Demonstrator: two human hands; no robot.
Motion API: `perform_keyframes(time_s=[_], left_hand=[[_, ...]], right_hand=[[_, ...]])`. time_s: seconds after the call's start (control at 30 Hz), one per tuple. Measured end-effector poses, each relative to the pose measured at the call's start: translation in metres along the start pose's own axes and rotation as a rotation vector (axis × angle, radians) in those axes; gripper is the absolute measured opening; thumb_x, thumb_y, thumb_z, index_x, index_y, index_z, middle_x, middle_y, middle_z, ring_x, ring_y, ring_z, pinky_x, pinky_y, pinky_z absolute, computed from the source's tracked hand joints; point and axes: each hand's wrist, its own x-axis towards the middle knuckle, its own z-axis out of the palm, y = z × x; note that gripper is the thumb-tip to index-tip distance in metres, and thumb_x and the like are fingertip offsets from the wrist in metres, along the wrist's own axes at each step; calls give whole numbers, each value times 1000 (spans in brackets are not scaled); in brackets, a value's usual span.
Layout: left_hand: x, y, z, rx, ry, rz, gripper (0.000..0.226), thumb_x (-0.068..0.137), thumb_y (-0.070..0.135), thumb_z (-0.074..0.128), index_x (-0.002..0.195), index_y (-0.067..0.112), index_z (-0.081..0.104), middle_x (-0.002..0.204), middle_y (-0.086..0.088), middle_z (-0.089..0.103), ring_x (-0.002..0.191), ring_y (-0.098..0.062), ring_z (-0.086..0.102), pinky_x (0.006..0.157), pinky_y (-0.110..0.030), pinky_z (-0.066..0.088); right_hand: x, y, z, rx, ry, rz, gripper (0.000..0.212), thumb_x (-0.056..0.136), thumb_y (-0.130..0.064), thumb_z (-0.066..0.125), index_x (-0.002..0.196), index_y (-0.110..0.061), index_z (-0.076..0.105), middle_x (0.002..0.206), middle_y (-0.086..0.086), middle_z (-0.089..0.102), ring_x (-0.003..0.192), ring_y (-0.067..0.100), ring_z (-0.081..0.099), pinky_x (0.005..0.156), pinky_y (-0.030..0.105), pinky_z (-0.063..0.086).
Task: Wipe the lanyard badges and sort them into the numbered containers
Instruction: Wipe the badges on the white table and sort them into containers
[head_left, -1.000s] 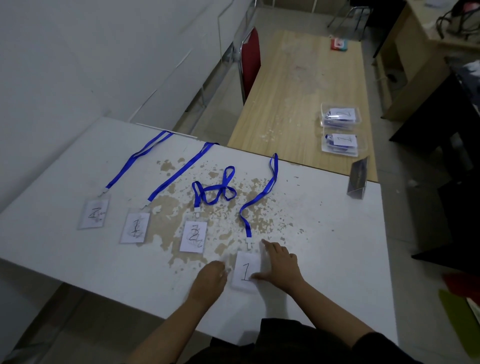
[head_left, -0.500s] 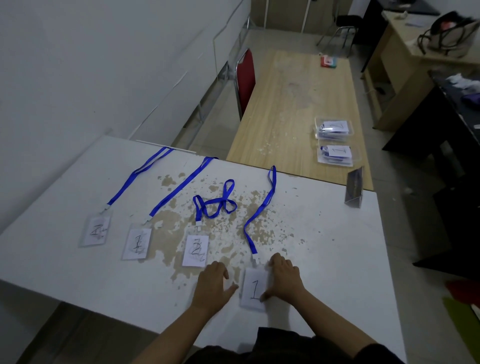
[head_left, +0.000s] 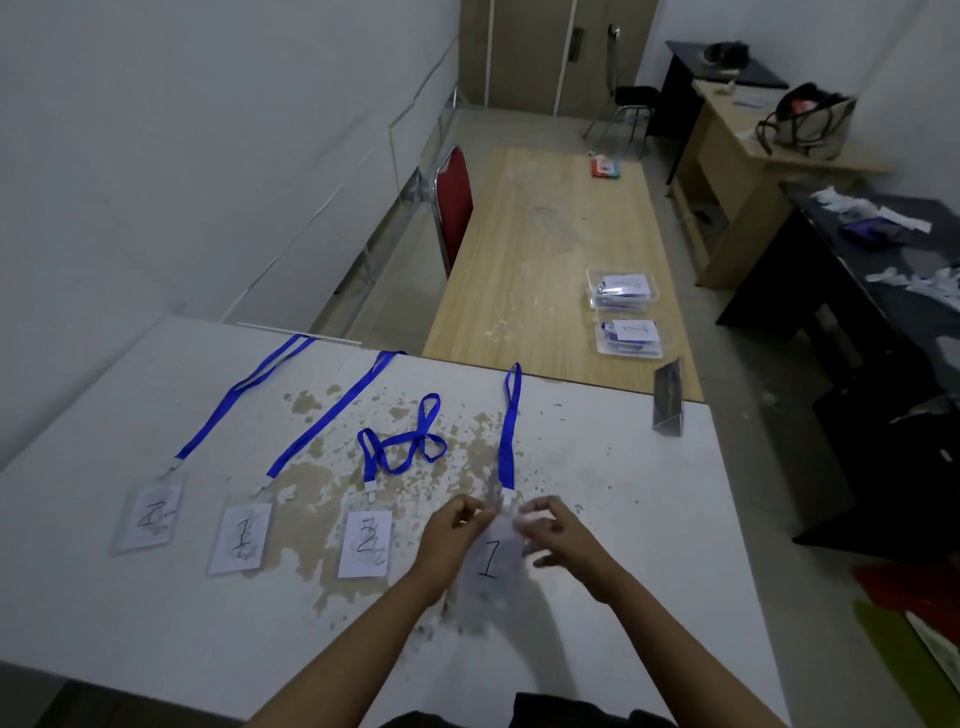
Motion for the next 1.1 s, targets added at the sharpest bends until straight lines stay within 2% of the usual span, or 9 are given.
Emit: perform_keyframes(time_s=[0.07,0.17,0.33,0.47,0.57,0.67,0.73,0.9,1.1], left_hand=[[0,8,-2,-32,-24,24,9,91,24,65,88,16,68,76,12,64,74,-2,57,65,-11,43],[0,22,-7,-76,-34,48,10,90,27,66,90,17,68,86,4,67,83,-8,60,74,-23,48],[4,53,-11,-306,-26,31,15,87,27,66,89,12,67,92,-6,72,88,-18,66,75,-31,56],[15,81,-12,-443,19,3,30,80,37,66,95,11,66,94,-4,73,92,-20,67,75,-32,57],[27,101,-14,-417,87,8,28,91,41,58,99,14,58,105,-15,68,95,-28,65,82,-48,57],[40,124,-16,-371,171,26,18,98,38,51,98,20,54,108,-19,61,95,-28,58,83,-45,51],[46,139,-15,-333,210,75,16,98,40,51,101,24,53,109,-11,61,92,-20,59,75,-35,50],[52,169,-11,-405,280,73,38,96,45,52,119,15,59,119,-11,63,113,-26,58,101,-46,49],[58,178,-22,-190,236,195,19,96,46,51,99,29,59,103,12,59,99,-9,53,84,-27,42]], right_hand=[[1,-13,-1,39,100,-24,43,96,-63,38,119,-34,58,117,-1,64,101,19,63,87,40,49],[6,-29,-4,21,126,-104,68,97,-66,3,116,-48,65,130,-20,54,121,8,47,101,40,35],[3,-41,3,-1,58,-79,39,98,-62,24,115,-50,58,137,-16,42,128,7,36,110,39,27],[2,-39,10,-27,4,-98,31,105,-36,31,126,-35,53,140,-3,51,115,8,55,93,22,45],[-3,-43,19,19,52,-73,41,103,-41,37,107,-12,65,102,5,73,93,18,70,71,18,51],[-11,-38,21,128,114,-216,50,95,-50,39,92,-7,65,63,1,54,64,16,57,75,24,51],[-12,-35,21,179,108,-280,42,99,-43,39,99,-12,68,63,3,38,61,18,44,76,30,54],[-14,-38,26,87,111,-359,34,106,-25,38,116,-32,70,70,10,40,64,20,42,66,30,46],[-13,-27,14,-112,34,-330,38,104,-13,42,115,-36,70,66,-3,48,57,15,46,59,19,36]])
